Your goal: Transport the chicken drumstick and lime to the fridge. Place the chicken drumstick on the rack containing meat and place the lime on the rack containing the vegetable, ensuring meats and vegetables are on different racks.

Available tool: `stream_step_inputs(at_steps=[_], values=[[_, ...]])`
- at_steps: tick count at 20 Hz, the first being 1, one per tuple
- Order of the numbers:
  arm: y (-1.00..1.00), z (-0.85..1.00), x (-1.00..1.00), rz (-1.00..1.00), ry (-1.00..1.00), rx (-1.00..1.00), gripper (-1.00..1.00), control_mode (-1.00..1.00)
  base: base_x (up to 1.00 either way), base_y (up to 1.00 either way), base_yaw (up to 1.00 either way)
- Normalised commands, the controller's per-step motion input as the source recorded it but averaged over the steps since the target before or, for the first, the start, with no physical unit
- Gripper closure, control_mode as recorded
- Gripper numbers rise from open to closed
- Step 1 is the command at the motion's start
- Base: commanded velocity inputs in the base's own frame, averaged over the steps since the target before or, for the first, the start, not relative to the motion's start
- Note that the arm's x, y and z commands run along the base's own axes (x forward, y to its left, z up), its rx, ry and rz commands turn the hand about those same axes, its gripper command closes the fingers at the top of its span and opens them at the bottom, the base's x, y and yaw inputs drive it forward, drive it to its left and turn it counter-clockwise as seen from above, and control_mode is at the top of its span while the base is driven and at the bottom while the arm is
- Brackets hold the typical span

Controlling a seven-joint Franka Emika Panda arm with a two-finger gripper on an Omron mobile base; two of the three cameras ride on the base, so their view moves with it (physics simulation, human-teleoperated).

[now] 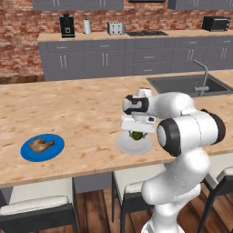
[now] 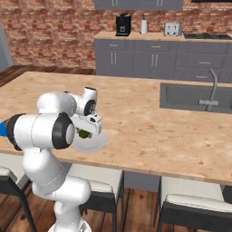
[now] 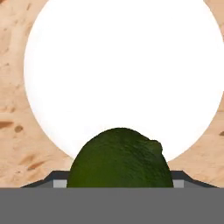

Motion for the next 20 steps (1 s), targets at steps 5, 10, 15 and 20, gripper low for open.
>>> stream_step_inputs(at_steps=[5, 10, 15, 20], values=[[0.0, 0.77, -0.87, 0.11, -0.16, -0.09, 1.0, -1.0, 0.0, 0.0, 0.0], [-0.1, 0.71, -0.88, 0.21, -0.33, -0.06, 1.0, -1.0, 0.0, 0.0, 0.0], [-0.04, 0.9, -0.57, 0.12, -0.12, -0.01, 1.0, -1.0, 0.0, 0.0, 0.0], [0.0, 0.96, -0.56, 0.03, -0.06, 0.0, 1.0, -1.0, 0.0, 0.0, 0.0]])
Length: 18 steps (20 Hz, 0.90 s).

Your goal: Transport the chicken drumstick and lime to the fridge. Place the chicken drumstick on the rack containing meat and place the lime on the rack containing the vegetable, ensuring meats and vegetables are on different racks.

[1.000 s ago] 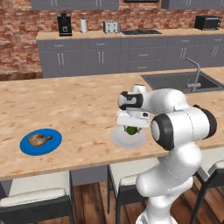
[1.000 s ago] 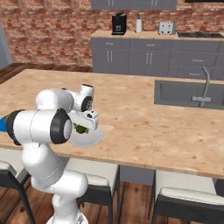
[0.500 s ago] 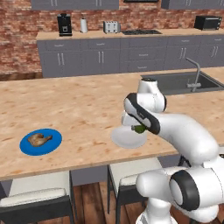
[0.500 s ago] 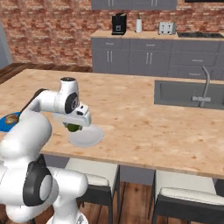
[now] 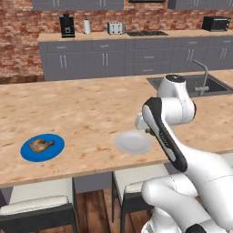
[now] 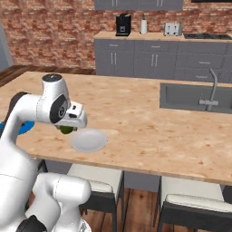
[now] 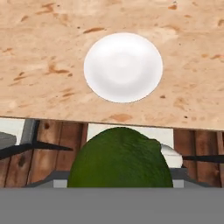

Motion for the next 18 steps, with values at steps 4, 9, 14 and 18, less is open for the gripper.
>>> stream_step_inputs(at_steps=[4, 9, 14, 18], values=[[0.0, 0.88, -0.63, 0.0, -0.07, -0.02, 1.0, -1.0, 0.0, 0.0, 0.0], [0.0, 0.71, -0.74, 0.0, -0.13, 0.0, 1.0, -1.0, 0.0, 0.0, 0.0], [-0.07, 0.56, -0.68, 0.0, -0.14, 0.0, 1.0, -1.0, 0.0, 0.0, 0.0], [0.0, 0.25, -0.44, 0.0, -0.06, 0.0, 1.0, 1.0, -0.5, 0.0, 0.03]])
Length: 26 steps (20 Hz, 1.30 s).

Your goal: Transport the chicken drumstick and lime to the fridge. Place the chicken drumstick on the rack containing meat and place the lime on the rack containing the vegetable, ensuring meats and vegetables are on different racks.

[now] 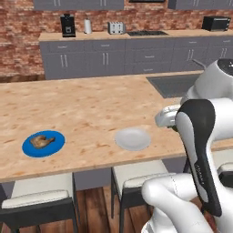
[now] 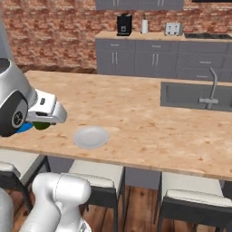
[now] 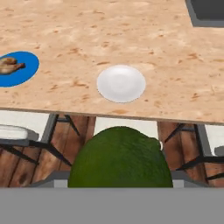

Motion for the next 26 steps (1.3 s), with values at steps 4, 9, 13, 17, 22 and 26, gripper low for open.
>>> stream_step_inputs(at_steps=[4, 9, 13, 17, 22, 26], values=[[0.0, 0.0, 0.0, 0.0, 0.0, 0.0, 1.0, 1.0, -1.0, -0.02, 0.28], [0.0, 0.0, 0.0, 0.0, 0.0, 0.0, 1.0, 1.0, -0.5, 0.04, 0.68], [0.0, 0.0, 0.0, 0.0, 0.0, 0.0, 1.0, 1.0, 0.0, 0.05, 0.97], [0.0, 0.0, 0.0, 0.0, 0.0, 0.0, 1.0, 1.0, 0.01, 0.0, 1.0], [0.0, 0.0, 0.0, 0.0, 0.0, 0.0, 1.0, 1.0, 0.09, 0.11, 0.94], [0.0, 0.0, 0.0, 0.0, 0.0, 0.0, 1.0, 1.0, 1.0, 1.0, 0.04]])
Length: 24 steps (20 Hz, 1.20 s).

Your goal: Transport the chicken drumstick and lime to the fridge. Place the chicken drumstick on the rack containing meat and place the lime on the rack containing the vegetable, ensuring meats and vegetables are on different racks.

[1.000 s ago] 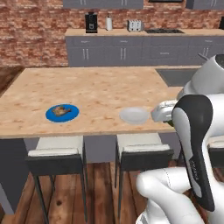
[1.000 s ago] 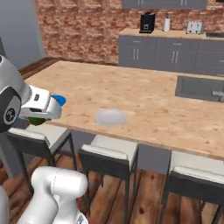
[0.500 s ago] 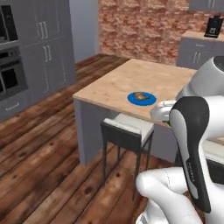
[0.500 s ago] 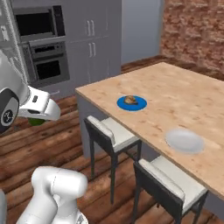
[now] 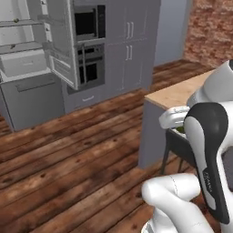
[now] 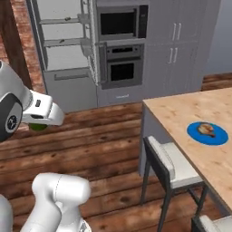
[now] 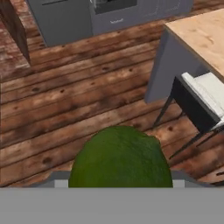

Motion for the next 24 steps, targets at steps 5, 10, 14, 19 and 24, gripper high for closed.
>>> stream_step_inputs(at_steps=[5, 10, 14, 19, 24], values=[[0.0, 0.0, 0.0, 0.0, 0.0, 0.0, 1.0, 1.0, 1.0, 1.0, 0.07], [0.0, 0.0, 0.0, 0.0, 0.0, 0.0, 1.0, 1.0, 1.0, 0.98, 0.1], [0.0, 0.0, 0.0, 0.0, 0.0, 0.0, 1.0, 1.0, 1.0, 0.78, 0.21], [0.0, 0.0, 0.0, 0.0, 0.0, 0.0, 1.0, 1.0, 1.0, 0.16, 0.25], [0.0, 0.0, 0.0, 0.0, 0.0, 0.0, 1.0, 1.0, 1.0, -0.07, 0.21]])
